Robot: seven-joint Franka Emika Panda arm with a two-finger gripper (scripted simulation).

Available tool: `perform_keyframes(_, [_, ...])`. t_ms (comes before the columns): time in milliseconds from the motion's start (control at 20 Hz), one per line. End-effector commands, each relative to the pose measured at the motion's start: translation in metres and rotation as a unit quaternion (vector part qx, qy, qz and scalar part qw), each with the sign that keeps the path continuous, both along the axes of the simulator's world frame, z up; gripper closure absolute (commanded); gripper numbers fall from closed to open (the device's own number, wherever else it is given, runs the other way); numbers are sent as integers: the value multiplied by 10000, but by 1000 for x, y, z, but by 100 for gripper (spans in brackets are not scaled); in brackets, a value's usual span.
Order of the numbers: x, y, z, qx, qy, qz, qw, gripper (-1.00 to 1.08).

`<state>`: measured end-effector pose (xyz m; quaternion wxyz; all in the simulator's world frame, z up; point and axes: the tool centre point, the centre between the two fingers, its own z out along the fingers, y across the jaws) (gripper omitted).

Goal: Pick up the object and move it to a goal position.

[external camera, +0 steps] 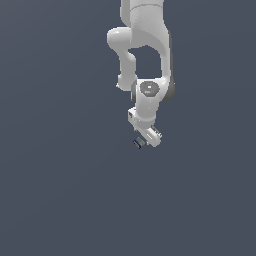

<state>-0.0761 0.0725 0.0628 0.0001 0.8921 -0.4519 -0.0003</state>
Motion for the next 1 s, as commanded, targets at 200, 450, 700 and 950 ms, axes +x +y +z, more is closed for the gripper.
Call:
perform_keyframes(200, [0,0,-7,0,-1,-5,10000,-92])
perform_keyframes(450, [-1,0,-29,0,-2,-16,10000,-92])
perform_keyframes(700, [-1,0,-46,0,-2,-23,10000,-92])
perform_keyframes(950, [-1,0,-50,0,-2,-23,10000,108])
